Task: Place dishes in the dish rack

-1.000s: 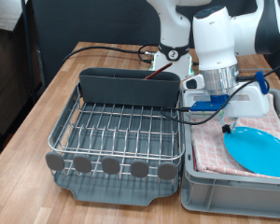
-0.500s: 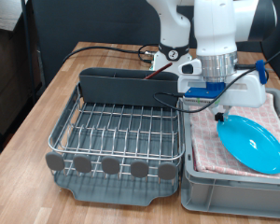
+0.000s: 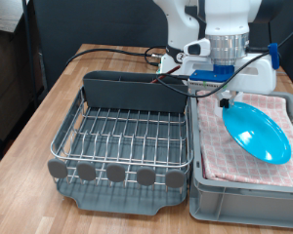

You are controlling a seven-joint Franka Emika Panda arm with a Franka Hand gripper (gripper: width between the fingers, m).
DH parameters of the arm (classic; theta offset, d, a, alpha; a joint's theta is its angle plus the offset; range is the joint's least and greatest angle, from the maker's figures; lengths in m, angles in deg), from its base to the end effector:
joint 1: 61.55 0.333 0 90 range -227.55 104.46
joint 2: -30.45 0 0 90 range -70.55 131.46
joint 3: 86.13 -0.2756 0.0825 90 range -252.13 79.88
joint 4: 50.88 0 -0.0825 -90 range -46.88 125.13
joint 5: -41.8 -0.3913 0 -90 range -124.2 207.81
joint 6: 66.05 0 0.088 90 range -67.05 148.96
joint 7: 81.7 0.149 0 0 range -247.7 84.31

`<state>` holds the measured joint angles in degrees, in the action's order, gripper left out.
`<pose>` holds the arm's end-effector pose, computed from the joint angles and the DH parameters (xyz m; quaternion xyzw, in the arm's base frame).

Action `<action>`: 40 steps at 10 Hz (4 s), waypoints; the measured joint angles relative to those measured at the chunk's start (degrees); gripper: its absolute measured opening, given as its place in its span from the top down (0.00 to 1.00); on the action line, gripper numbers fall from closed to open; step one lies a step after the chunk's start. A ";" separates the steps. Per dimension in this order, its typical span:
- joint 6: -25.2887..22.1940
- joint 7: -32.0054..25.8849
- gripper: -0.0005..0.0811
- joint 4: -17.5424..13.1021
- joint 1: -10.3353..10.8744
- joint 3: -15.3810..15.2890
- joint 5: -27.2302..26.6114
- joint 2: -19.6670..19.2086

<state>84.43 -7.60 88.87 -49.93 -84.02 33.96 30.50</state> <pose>0.5056 0.0843 0.2337 -0.8096 0.5781 -0.0438 0.0916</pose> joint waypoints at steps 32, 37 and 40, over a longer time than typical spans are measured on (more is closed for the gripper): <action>-21.91 -18.19 0.97 -11.51 -8.96 14.43 57.11 9.29; -22.33 -18.86 0.97 -15.07 -9.08 16.27 62.49 5.62; -20.71 -18.83 0.97 -15.02 -9.08 17.20 62.58 4.10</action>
<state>63.71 -26.44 73.86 -59.01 -66.81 96.54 34.60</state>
